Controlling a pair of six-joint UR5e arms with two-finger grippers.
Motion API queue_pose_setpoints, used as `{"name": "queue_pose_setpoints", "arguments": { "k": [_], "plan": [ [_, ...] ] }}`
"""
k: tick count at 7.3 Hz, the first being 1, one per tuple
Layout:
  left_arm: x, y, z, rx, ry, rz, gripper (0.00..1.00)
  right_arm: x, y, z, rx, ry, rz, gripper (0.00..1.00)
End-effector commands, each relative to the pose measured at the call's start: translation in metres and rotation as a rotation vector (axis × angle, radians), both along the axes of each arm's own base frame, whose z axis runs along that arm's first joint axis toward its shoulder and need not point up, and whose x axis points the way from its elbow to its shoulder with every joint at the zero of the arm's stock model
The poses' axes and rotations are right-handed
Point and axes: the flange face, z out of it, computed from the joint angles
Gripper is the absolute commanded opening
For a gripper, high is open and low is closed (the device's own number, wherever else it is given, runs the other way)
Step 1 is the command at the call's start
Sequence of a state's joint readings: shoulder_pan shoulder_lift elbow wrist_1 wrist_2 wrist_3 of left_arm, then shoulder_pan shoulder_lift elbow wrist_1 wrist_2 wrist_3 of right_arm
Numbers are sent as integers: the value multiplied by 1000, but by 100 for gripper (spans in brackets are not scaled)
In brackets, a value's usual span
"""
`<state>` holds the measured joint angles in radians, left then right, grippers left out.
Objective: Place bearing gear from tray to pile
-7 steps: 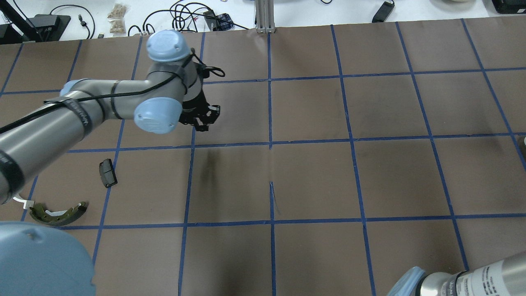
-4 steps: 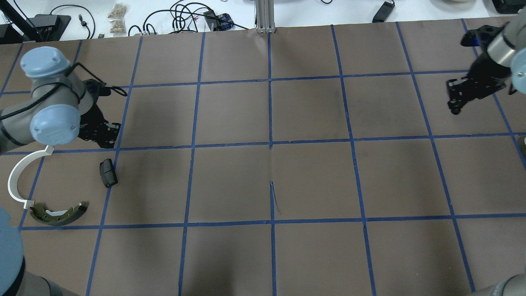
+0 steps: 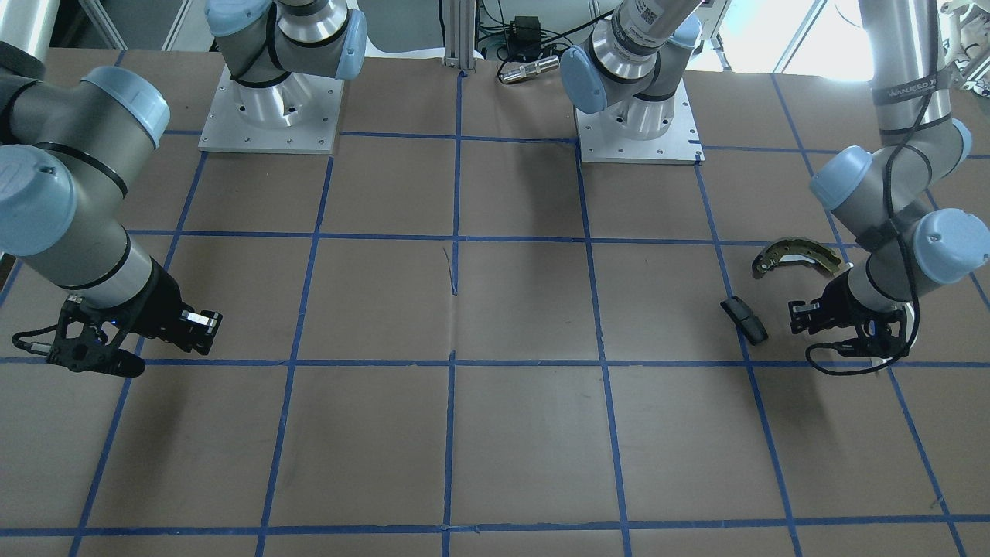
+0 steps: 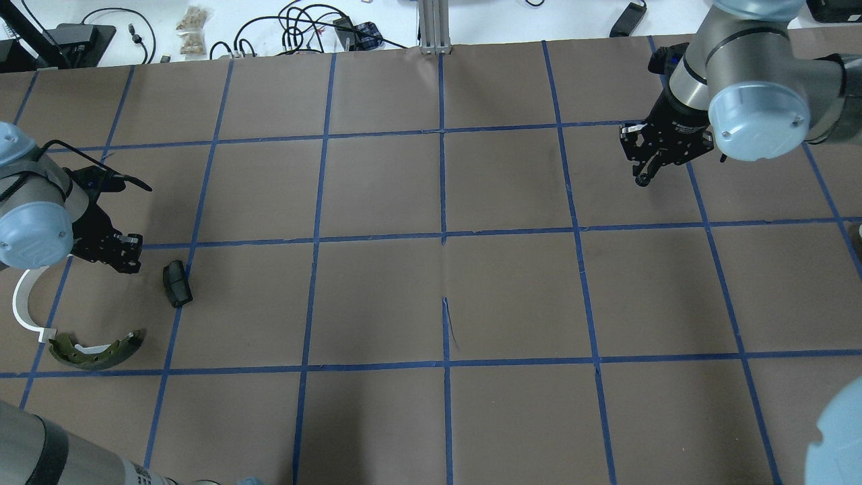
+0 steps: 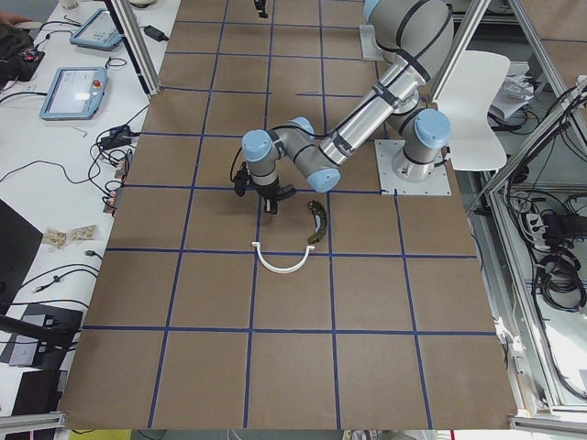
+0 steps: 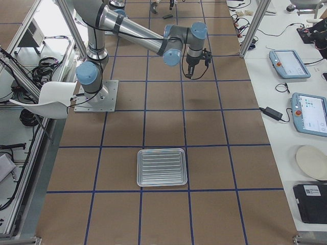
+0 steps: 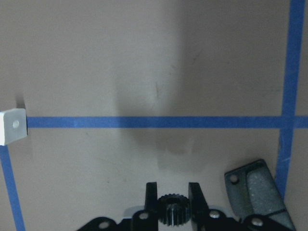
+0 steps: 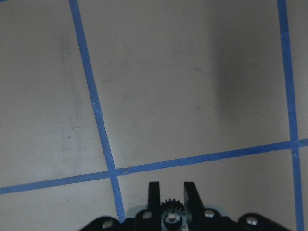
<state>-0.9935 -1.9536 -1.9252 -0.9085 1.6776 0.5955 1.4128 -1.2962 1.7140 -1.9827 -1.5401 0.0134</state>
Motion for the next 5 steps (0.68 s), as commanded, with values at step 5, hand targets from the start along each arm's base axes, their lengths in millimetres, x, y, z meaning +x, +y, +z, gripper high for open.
{"name": "queue_pose_setpoints", "arguments": {
  "k": [5],
  "plan": [
    [-29, -32, 37, -98, 19, -52, 100, 115, 18, -12, 29, -5, -37, 21]
  ]
}}
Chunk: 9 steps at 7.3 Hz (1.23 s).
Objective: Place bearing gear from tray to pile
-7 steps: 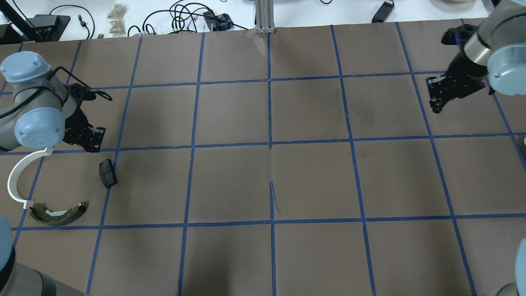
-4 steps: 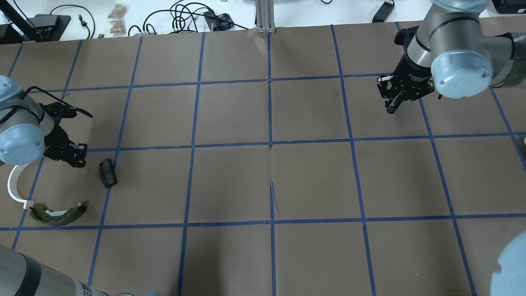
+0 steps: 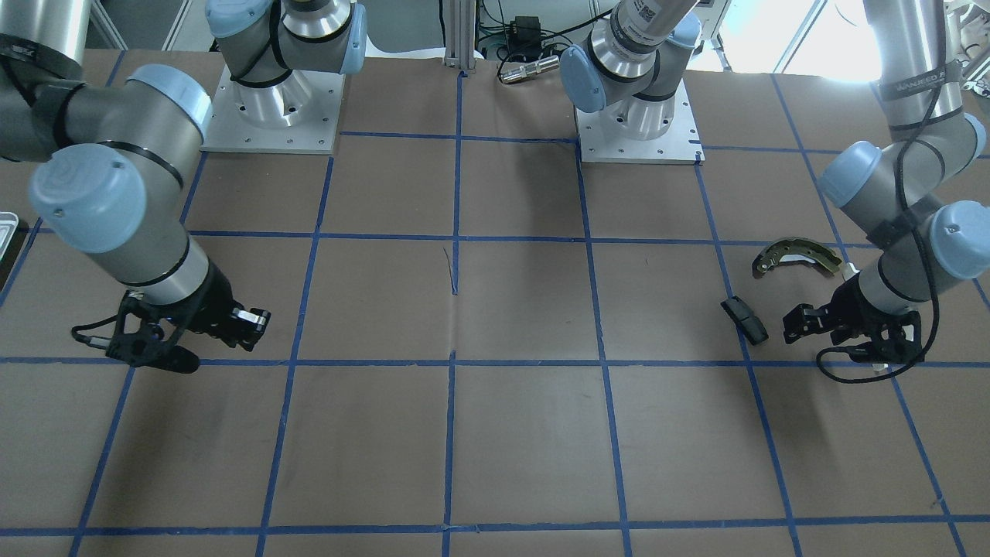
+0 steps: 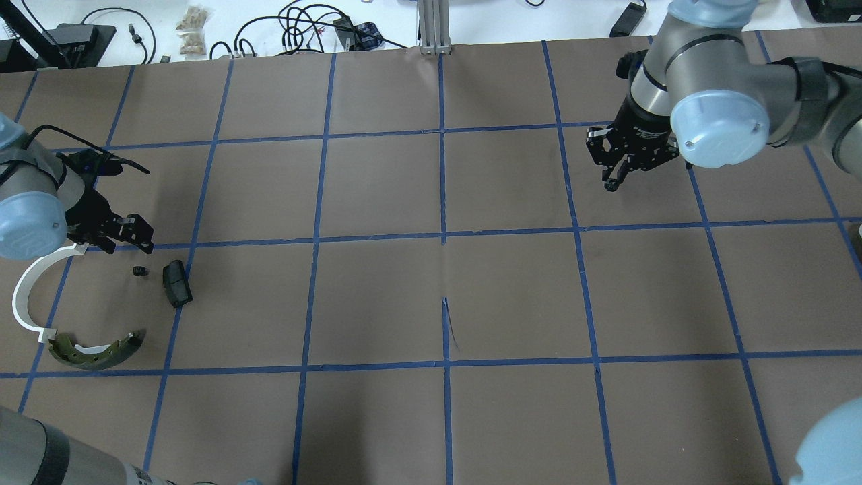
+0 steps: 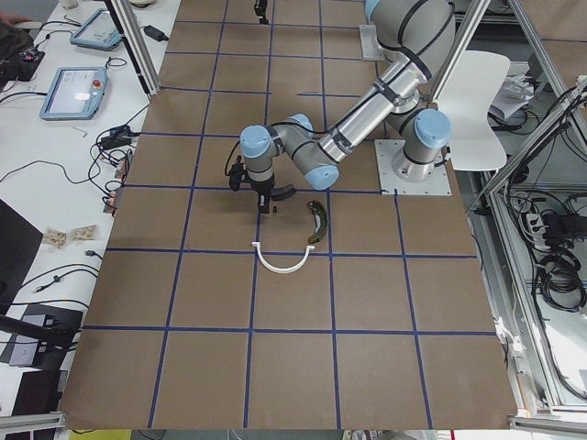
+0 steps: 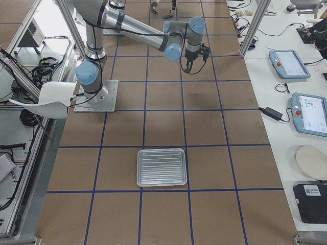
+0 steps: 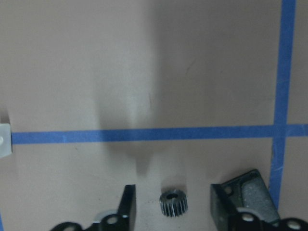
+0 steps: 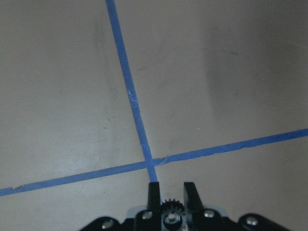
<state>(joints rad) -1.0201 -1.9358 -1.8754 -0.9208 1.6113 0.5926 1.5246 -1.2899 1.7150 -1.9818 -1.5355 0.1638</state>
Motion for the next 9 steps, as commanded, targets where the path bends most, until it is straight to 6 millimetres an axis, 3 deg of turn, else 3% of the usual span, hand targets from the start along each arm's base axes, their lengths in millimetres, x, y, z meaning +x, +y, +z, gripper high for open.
{"name": "queue_pose_setpoints", "arguments": {
  "k": [1, 2, 4, 5, 6, 7, 8, 9],
  "plan": [
    [-61, -22, 31, -45, -35, -51, 100, 92, 17, -19, 15, -30, 56, 21],
    [-101, -28, 45, -35, -32, -37, 100, 133, 22, -32, 22, -121, 58, 21],
    [-145, -36, 53, -36, -30, 20, 100, 206, 28, -66, -36, -200, 9, 21],
    [-169, -37, 52, -36, -26, 37, 100, 232, 29, -86, -52, -260, -21, 25],
    [-195, -36, 52, -38, -28, 31, 100, 234, 26, -84, -61, -245, -69, 99],
    [-214, -32, 49, -33, -18, 63, 100, 224, 21, -64, -94, -251, -70, 100],
    [-229, -31, 52, -40, -19, 65, 100, 196, 20, -24, -127, -251, -106, 100],
    [-245, -28, 50, -38, -13, 80, 100, 137, 19, 29, -156, -206, -97, 100]
  ]
}}
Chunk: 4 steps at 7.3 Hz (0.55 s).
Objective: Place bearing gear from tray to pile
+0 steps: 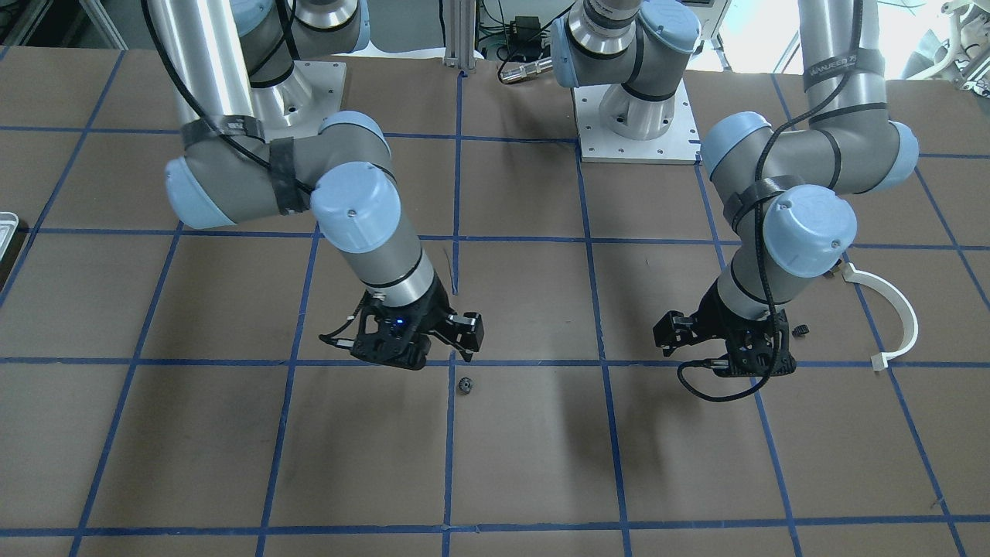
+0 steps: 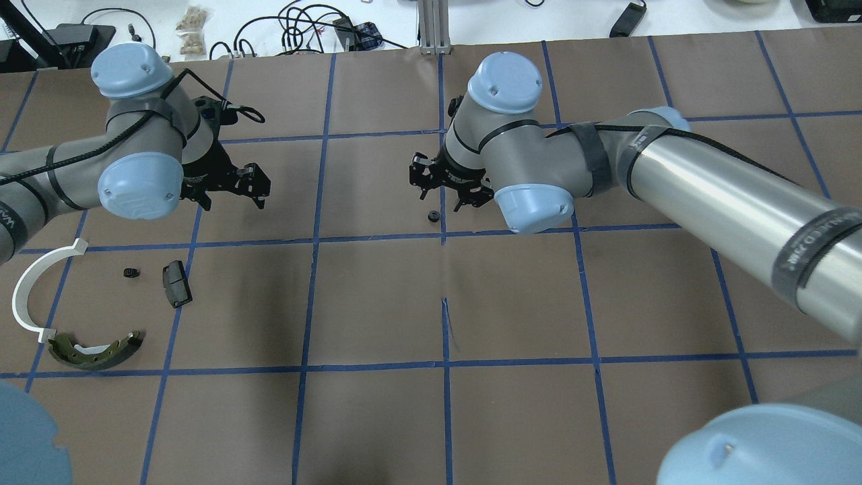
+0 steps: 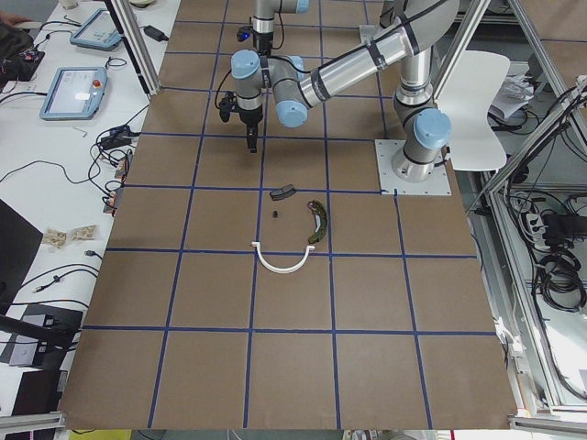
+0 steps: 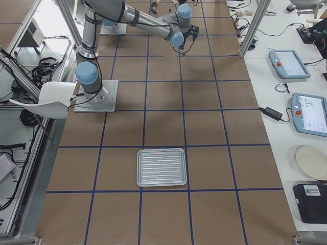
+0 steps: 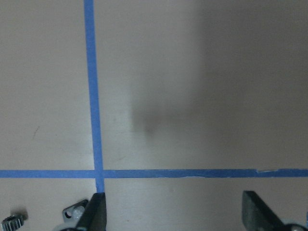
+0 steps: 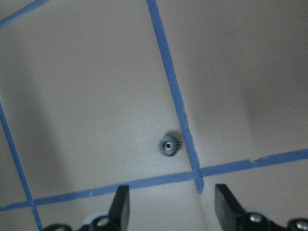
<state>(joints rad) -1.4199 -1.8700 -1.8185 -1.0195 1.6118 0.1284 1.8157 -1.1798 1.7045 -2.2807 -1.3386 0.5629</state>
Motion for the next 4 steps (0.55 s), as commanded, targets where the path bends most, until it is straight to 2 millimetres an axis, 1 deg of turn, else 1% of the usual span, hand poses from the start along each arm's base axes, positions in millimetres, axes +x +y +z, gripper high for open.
{"name": "queue_pose_setpoints", "arguments": {
  "k": [1, 2, 3, 4],
  "plan": [
    [-48, 4, 1, -9, 9, 55, 100, -115, 15, 108, -65, 104, 70, 100],
    [-88, 6, -4, -17, 11, 66, 100, -174, 33, 143, -72, 259, 84, 100],
    [-128, 9, -3, -28, 13, 106, 100, -189, 57, 173, -44, 295, 75, 100],
    [-168, 5, 0, -38, 65, 154, 100, -195, 70, 189, -57, 335, 115, 100]
  ]
}}
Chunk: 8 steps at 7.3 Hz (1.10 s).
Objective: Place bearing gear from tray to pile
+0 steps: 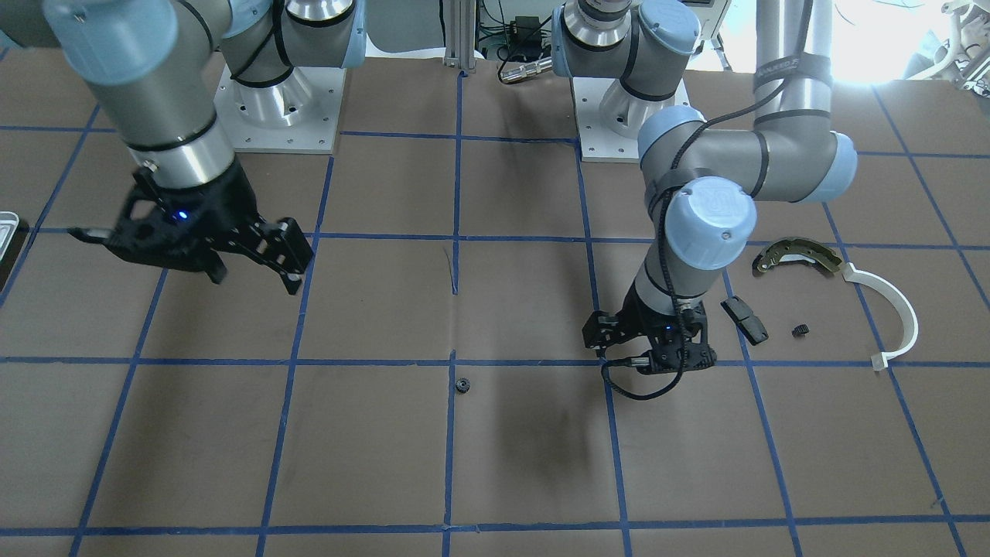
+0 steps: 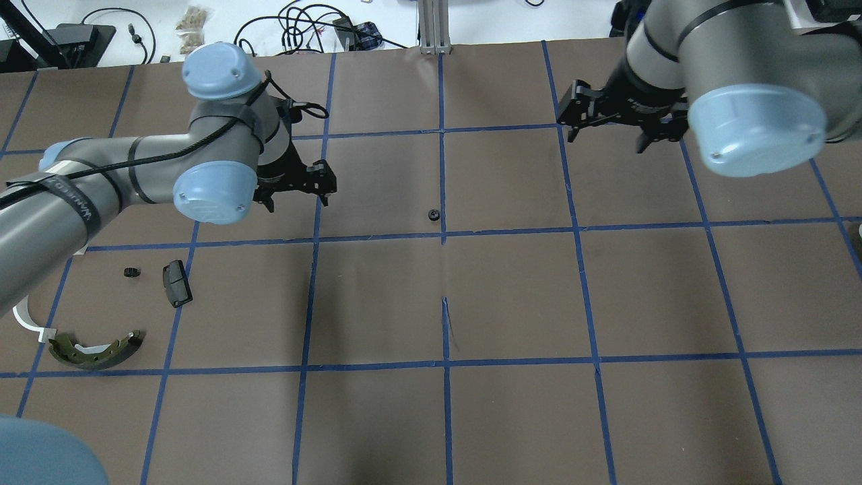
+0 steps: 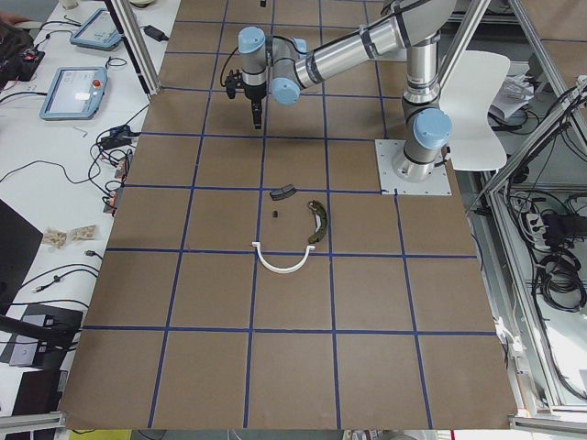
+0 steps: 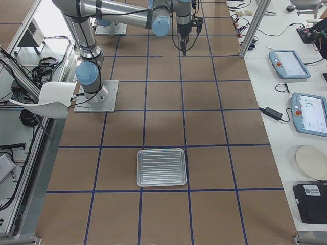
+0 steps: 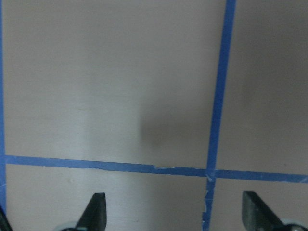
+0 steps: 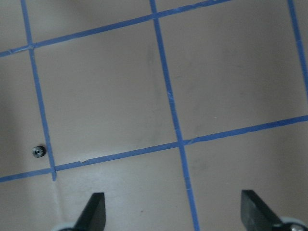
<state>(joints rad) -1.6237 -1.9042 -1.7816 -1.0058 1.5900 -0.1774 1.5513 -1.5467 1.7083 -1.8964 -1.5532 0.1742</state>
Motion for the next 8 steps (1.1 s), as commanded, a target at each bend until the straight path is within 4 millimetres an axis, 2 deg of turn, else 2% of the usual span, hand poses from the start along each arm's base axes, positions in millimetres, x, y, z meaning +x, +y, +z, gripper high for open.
{"name": "queue_pose_setpoints", "arguments": {
  "k": [1, 3, 4, 6, 8],
  "plan": [
    [-81, -5, -8, 12, 108, 81, 100, -18, 26, 21, 32, 75, 36, 100],
    [-140, -4, -35, 41, 101, 46, 100, -14, 23, 38, 90, 55, 40, 100],
    [-158, -7, -46, 42, 102, 57, 100, -11, 15, 38, 116, 18, 41, 100],
    [-169, -15, -80, 18, 113, 69, 100, -11, 21, 39, 166, 25, 38, 100],
    [-181, -15, -94, 17, 101, 75, 100, -8, 19, 38, 159, 10, 41, 100]
  ]
}}
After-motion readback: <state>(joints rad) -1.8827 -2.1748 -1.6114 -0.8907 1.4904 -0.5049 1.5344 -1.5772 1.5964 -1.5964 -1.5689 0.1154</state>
